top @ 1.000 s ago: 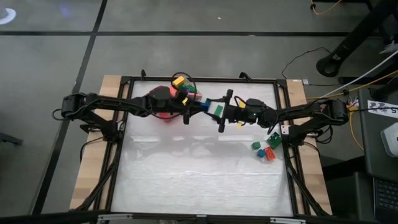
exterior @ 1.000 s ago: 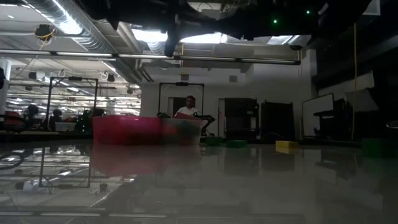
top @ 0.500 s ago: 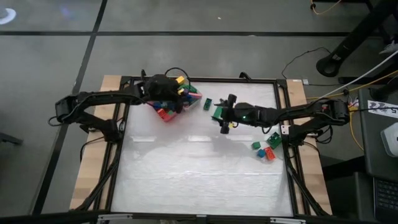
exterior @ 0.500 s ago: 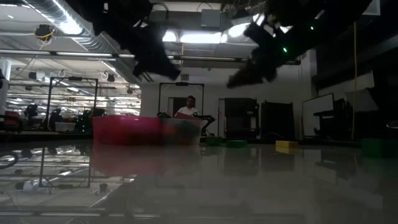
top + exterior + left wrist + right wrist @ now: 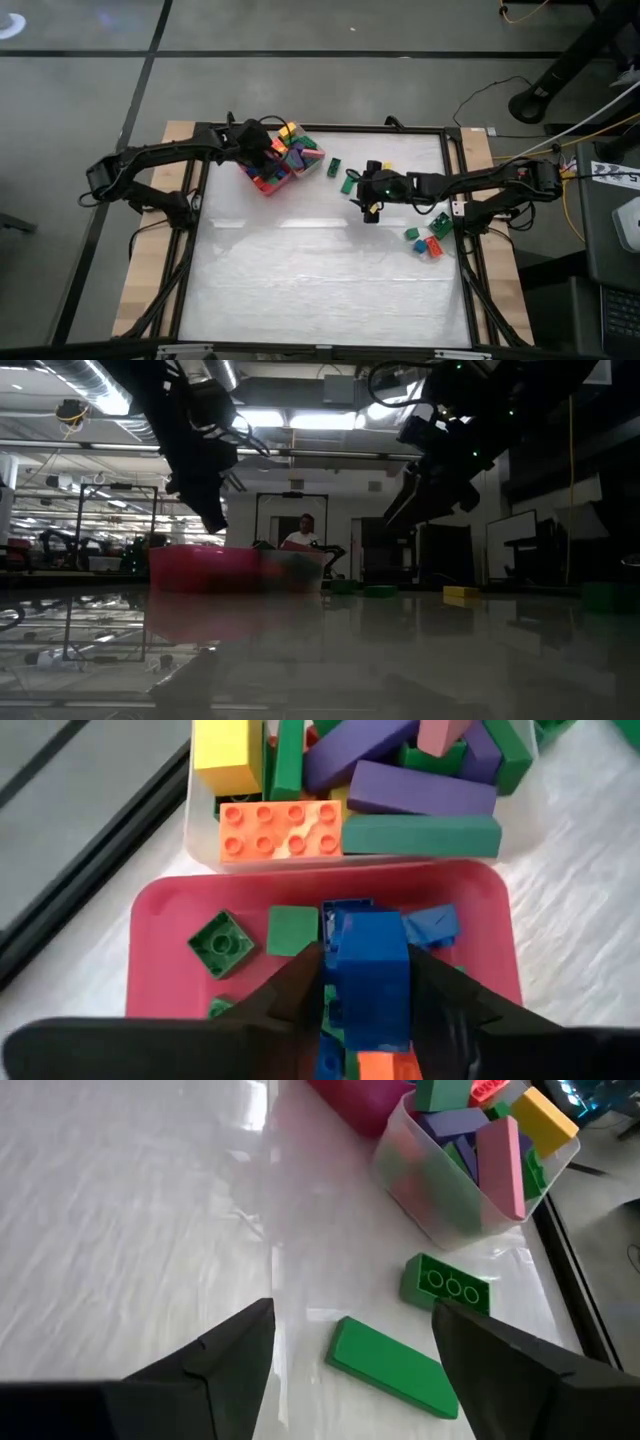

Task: Sort blocks by size
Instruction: Put the small blue game piece into the pink bin, then put the big green block into the white bin

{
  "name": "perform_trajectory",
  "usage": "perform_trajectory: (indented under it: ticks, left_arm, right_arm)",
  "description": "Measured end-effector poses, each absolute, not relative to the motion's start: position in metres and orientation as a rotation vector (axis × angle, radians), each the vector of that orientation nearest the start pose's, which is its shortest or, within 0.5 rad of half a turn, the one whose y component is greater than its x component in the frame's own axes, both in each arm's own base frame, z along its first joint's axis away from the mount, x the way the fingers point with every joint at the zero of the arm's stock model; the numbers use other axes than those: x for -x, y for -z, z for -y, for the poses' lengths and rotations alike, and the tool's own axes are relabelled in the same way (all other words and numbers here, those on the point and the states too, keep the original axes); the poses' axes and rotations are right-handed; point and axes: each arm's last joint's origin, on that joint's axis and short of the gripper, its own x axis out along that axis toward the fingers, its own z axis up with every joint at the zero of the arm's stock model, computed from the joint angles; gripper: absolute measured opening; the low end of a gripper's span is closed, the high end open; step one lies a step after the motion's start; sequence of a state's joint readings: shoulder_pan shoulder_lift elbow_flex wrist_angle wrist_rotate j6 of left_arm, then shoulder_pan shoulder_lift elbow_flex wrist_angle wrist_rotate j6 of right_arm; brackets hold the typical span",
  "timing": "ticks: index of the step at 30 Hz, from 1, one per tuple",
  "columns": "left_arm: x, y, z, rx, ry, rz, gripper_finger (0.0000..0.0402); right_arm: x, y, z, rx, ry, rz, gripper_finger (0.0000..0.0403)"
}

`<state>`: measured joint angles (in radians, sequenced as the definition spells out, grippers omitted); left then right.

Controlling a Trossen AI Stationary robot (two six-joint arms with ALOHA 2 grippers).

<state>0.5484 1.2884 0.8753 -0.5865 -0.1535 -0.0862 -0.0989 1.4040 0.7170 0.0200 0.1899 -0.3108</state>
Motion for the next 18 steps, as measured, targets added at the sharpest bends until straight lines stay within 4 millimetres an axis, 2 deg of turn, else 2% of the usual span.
perform_trajectory:
  ticks: [5,10,14,18]
  left_arm:
    - [-0.208,-0.233,-0.133,0.235,-0.683,-0.985,0.0151]
    - [-0.212,-0.234,-0.134,0.282,-0.712,-0.930,0.0190]
    - [-0.228,-0.243,-0.130,0.375,-0.723,-0.728,0.0199]
    - [-0.257,-0.248,-0.117,0.365,-0.618,-0.551,0.0200]
  right_arm:
    - [-0.277,-0.195,0.033,0.327,0.172,-0.707,0.0269]
    - [-0.277,-0.195,0.033,0.328,0.171,-0.710,0.0269]
    - [-0.276,-0.194,0.033,0.333,0.184,-0.722,0.0269]
    - [-0.275,-0.194,0.034,0.349,0.224,-0.743,0.0269]
